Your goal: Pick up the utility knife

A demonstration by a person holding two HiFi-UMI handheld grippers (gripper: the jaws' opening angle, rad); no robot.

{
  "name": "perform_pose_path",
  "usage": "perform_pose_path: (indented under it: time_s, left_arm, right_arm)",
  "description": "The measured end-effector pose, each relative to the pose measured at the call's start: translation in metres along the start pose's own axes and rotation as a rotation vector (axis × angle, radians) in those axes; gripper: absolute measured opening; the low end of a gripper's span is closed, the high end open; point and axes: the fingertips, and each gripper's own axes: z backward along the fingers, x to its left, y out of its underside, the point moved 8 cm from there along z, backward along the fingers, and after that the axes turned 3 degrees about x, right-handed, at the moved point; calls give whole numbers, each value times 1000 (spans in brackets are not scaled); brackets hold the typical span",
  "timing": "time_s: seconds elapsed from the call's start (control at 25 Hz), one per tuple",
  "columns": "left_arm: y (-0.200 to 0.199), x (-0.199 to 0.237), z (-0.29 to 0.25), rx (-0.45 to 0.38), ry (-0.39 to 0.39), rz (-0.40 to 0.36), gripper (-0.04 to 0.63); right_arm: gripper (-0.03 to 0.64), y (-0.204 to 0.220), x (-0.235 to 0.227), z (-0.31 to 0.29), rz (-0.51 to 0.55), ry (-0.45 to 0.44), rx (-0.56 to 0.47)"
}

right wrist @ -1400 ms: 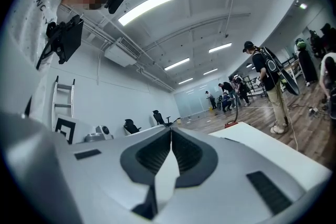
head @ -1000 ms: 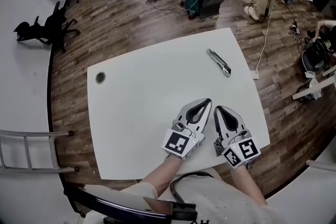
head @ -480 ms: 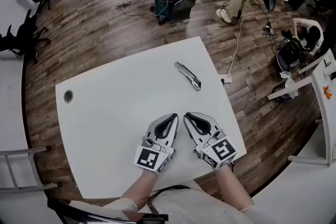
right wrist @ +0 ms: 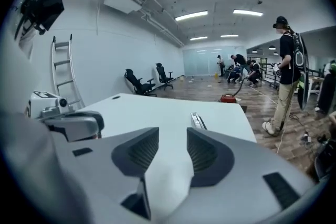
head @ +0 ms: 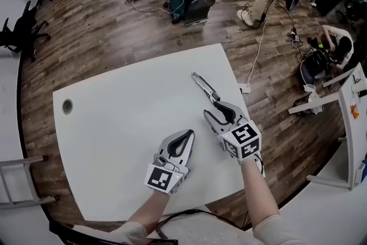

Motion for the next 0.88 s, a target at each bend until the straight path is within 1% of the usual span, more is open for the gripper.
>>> perform_pose_path:
  time_s: [0.2, 0.32, 0.48, 0.68, 0.8, 0.88]
  left_arm:
    - [7, 6, -4, 16, -3, -17, 8]
    - [2, 2, -5, 6, 6, 10, 8]
    - [-1, 0, -8, 7, 7, 16, 8]
    - [1, 2, -7, 7, 6, 20, 8]
    - [0, 3, -8, 6, -1, 25, 8]
    - [0, 4, -7, 6, -6, 30, 8]
  right_arm:
    - [178, -7, -29, -32, 65, 1, 103]
    - [196, -13, -37, -50, 88, -9, 163]
    - [205, -17, -51, -70, 83, -15, 223]
    - [204, -11, -63, -89, 85, -38, 332]
    - [204, -12, -66, -91, 64, -34, 358]
    - [202, -14, -65, -92, 71, -28, 370]
